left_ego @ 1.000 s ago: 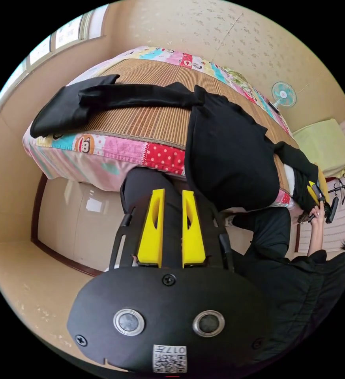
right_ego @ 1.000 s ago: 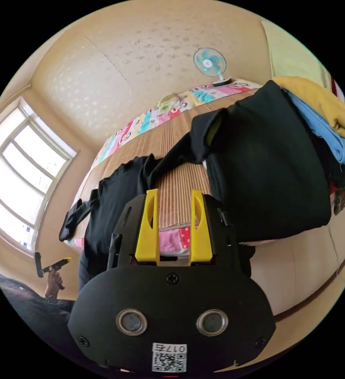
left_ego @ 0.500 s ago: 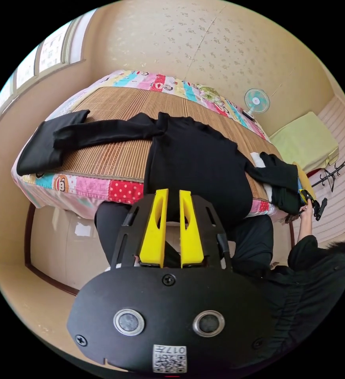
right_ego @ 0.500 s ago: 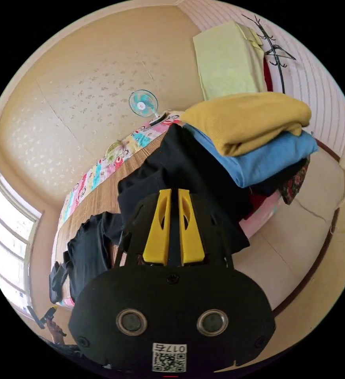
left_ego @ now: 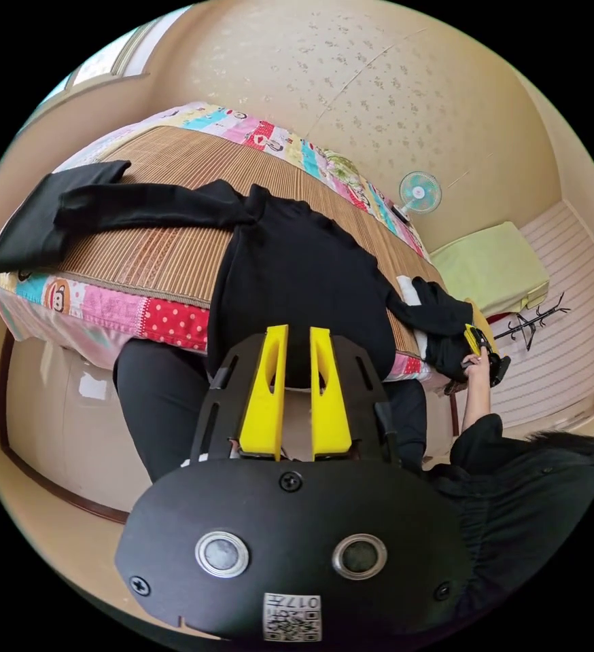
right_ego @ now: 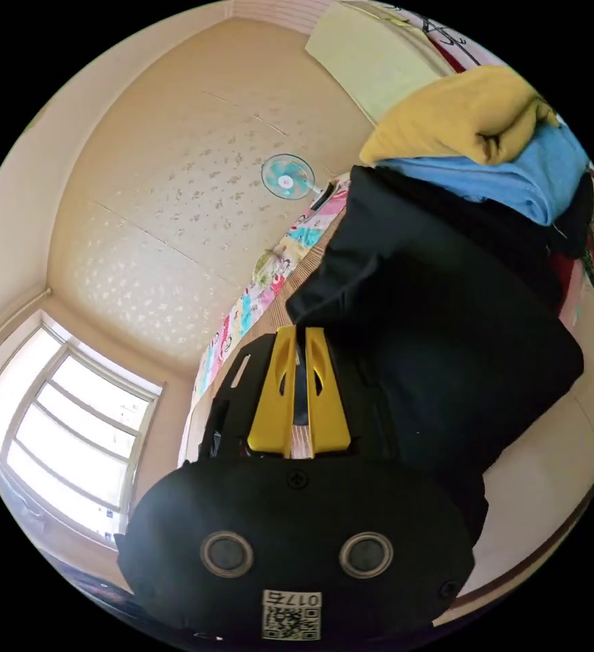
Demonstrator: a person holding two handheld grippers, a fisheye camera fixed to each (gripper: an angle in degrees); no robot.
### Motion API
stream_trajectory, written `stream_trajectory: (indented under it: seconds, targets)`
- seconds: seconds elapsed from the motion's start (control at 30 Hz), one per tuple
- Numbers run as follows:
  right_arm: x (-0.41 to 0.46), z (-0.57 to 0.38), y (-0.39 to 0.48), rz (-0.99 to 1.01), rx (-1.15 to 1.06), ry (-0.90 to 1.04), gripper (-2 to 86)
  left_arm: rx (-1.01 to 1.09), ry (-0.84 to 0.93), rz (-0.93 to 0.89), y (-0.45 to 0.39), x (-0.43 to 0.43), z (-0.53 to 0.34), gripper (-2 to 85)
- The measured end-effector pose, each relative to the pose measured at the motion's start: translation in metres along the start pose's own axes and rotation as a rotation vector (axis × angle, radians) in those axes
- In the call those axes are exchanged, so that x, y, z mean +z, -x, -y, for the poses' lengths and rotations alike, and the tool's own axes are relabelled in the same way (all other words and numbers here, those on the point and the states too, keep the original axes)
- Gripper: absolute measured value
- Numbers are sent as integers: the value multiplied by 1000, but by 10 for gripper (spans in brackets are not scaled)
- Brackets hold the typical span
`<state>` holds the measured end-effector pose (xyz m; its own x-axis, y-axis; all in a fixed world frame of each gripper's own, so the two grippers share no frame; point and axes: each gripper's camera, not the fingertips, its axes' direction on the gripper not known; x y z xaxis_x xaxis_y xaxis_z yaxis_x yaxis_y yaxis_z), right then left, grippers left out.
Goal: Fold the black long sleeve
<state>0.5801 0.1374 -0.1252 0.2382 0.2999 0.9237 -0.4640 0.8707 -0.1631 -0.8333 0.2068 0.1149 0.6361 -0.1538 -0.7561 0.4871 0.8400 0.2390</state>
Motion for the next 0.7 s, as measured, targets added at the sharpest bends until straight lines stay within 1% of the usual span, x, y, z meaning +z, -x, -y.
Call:
stream_trajectory:
  seconds: [0.03,0.07,0.13,0.17,0.2,0.23,0.27,0.3,0.33,0.4,0.5,0.57,0.63,0.7]
  targets:
    - [25,4,40,64,-57,13,36,-11,-4,1,12,-9,-5,61]
    - [39,4,59,106,-80,32,35,-17,-3,4,18,-14,-7,61]
    - [103,-13,133,298,-187,123,32,-51,-15,0,42,-34,-15,62]
    - [120,-22,149,341,-215,146,31,-59,-23,-3,48,-40,-18,62]
    - [156,-46,177,419,-269,207,30,-84,-41,-10,60,-52,-23,63]
    - [196,-77,196,477,-316,310,29,-112,-58,-17,73,-63,-28,65]
    - [217,-95,203,493,-333,379,28,-126,-65,-23,79,-68,-31,66]
    - [259,-135,210,491,-361,541,27,-154,-76,-35,93,-78,-37,70]
    - [293,-179,208,439,-361,712,26,-184,-86,-47,107,-86,-42,76]
    - [314,-234,190,367,-301,850,25,-230,-108,-64,132,-99,-48,81]
    - [300,-280,161,418,-203,873,22,-310,-182,-59,181,-128,-48,90]
    - [285,-287,150,413,-216,872,20,-359,-233,-29,216,-149,-40,96]
    - [261,-276,142,332,-338,812,18,-404,-278,-27,262,-168,-15,102]
    - [250,-262,138,239,-452,772,16,-439,-291,-73,298,-170,11,113]
